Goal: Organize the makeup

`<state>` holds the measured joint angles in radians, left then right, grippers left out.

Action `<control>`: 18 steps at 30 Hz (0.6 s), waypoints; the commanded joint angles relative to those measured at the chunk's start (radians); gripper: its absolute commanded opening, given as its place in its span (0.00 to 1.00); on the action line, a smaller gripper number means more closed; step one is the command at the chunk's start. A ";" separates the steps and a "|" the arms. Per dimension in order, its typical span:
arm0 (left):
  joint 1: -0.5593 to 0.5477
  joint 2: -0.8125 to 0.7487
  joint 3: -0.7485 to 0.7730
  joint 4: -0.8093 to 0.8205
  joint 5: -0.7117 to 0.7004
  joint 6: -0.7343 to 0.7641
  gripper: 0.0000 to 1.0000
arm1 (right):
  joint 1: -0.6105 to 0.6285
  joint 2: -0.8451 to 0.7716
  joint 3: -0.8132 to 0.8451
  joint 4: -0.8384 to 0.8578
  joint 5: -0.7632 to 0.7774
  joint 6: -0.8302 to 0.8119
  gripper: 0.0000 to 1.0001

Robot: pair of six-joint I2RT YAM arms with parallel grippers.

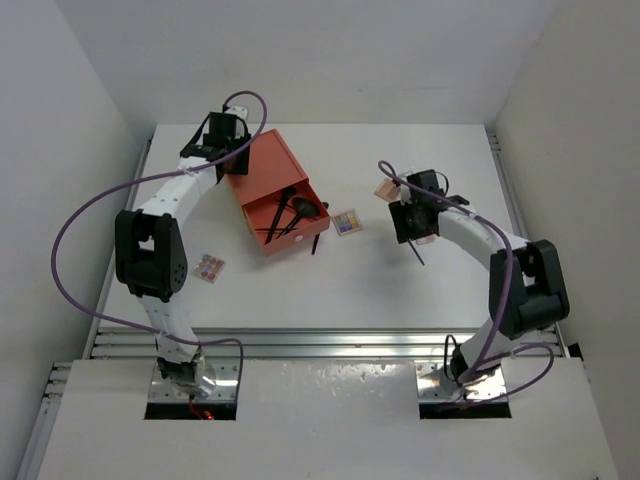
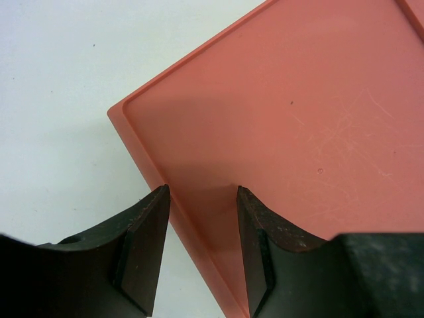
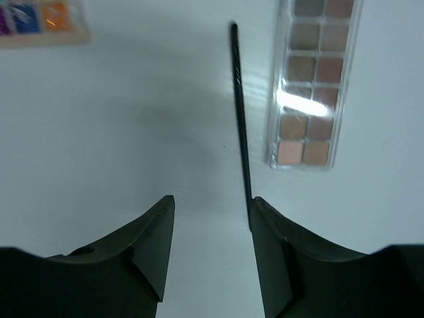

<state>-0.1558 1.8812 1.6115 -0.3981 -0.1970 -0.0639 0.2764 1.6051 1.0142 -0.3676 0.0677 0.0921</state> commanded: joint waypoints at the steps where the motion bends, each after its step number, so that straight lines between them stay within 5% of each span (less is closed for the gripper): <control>1: 0.010 -0.027 0.001 -0.019 -0.013 0.007 0.50 | -0.060 0.053 0.053 -0.128 0.014 0.070 0.49; 12: 0.010 -0.027 0.001 -0.019 -0.013 0.016 0.50 | -0.138 0.226 0.099 -0.172 -0.025 0.078 0.53; 18: 0.010 -0.036 -0.009 -0.019 -0.022 0.016 0.50 | -0.154 0.331 0.190 -0.206 -0.057 0.077 0.44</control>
<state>-0.1558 1.8812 1.6115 -0.3981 -0.2024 -0.0601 0.1295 1.9079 1.1538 -0.5804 0.0242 0.1619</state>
